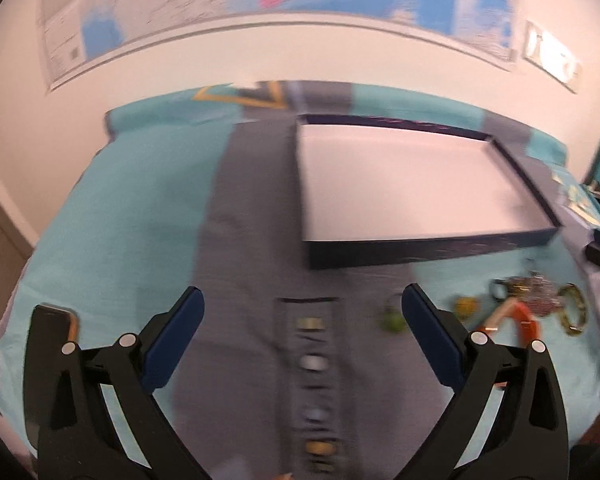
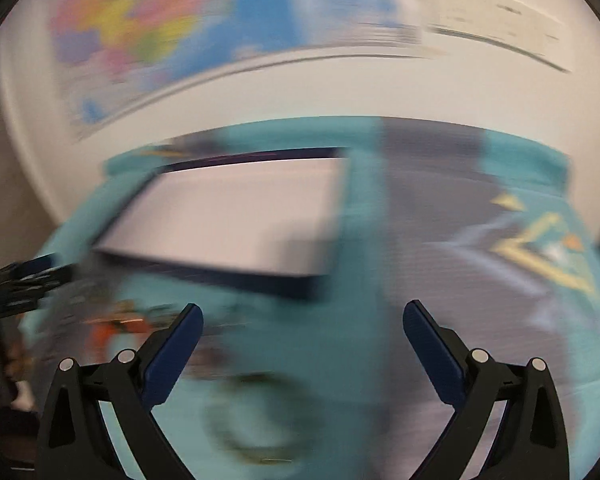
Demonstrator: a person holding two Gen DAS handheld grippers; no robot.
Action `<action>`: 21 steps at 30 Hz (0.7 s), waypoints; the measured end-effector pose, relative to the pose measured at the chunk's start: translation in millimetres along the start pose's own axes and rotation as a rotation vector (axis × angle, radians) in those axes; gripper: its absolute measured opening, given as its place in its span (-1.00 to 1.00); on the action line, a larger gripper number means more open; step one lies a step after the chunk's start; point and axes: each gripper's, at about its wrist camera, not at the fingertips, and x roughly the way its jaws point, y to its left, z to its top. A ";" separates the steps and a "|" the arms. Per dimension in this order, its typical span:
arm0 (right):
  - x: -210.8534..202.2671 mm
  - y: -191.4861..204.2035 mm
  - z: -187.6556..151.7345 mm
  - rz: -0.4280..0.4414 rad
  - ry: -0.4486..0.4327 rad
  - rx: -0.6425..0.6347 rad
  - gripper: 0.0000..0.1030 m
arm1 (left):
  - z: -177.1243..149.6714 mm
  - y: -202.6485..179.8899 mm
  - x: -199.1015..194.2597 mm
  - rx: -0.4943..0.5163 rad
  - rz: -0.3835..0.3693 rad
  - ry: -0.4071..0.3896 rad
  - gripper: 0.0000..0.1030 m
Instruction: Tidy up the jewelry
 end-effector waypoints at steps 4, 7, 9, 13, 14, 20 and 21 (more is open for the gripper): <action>2.6 42.6 -6.8 0.058 -0.020 -0.026 0.88 | -4.9 -24.2 -10.6 0.037 -0.008 -0.020 0.89; 0.3 58.4 -10.6 0.061 -0.024 -0.036 0.88 | -9.1 -34.7 -18.0 0.040 -0.032 -0.039 0.89; -0.8 67.9 -13.9 0.056 -0.017 -0.056 0.88 | -11.7 -44.1 -22.3 0.057 -0.032 -0.056 0.89; -4.4 72.8 -20.3 0.043 -0.030 -0.087 0.88 | -14.9 -54.9 -28.1 0.077 -0.033 -0.066 0.89; -4.1 73.0 -21.5 0.046 -0.032 -0.079 0.88 | -15.4 -55.9 -29.2 0.079 -0.025 -0.068 0.89; -4.4 70.1 -24.6 0.035 -0.052 -0.044 0.88 | -17.7 -54.3 -31.4 0.071 -0.020 -0.072 0.89; -5.3 70.8 -25.0 0.036 -0.056 -0.048 0.88 | -18.0 -54.1 -31.6 0.070 -0.019 -0.072 0.89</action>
